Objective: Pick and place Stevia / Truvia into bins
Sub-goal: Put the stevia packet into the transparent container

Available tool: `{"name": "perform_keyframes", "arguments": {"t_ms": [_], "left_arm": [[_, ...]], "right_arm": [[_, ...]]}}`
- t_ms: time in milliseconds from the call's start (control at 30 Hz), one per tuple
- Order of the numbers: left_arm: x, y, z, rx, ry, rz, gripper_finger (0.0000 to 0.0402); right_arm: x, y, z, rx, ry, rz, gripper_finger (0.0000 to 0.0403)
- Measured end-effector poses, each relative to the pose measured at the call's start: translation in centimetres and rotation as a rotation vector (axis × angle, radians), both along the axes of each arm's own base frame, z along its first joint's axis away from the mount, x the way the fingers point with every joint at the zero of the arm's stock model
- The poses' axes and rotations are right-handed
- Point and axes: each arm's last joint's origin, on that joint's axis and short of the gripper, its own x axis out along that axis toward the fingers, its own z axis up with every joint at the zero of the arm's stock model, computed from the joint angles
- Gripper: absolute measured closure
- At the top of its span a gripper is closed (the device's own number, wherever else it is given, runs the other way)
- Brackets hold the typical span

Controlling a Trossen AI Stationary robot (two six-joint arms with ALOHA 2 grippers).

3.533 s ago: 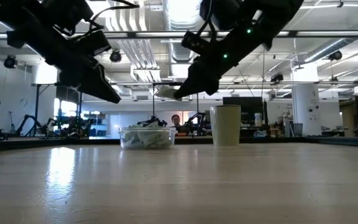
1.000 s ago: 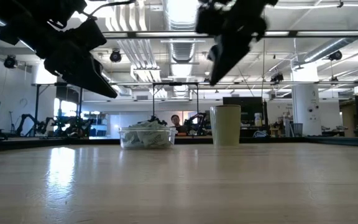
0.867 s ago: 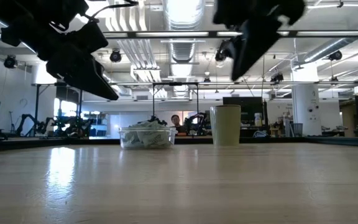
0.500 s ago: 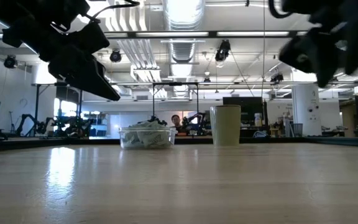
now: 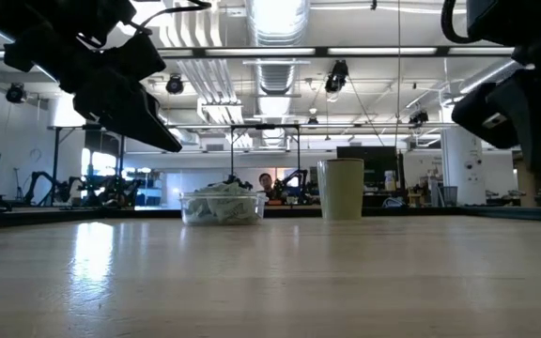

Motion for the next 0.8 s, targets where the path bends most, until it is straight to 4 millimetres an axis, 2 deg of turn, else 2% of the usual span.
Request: {"name": "perform_keyframes", "arguments": {"t_ms": [533, 800], "left_arm": [[0.0, 0.0, -0.1, -0.008, 0.006, -0.013, 0.0256], [0.0, 0.0, -0.1, -0.009, 0.007, -0.014, 0.0256]], "right_arm": [[-0.1, 1.4, -3.7, -0.028, 0.059, 0.036, 0.0267], [0.1, 1.5, -4.5, -0.045, 0.072, 0.035, 0.0272]]}}
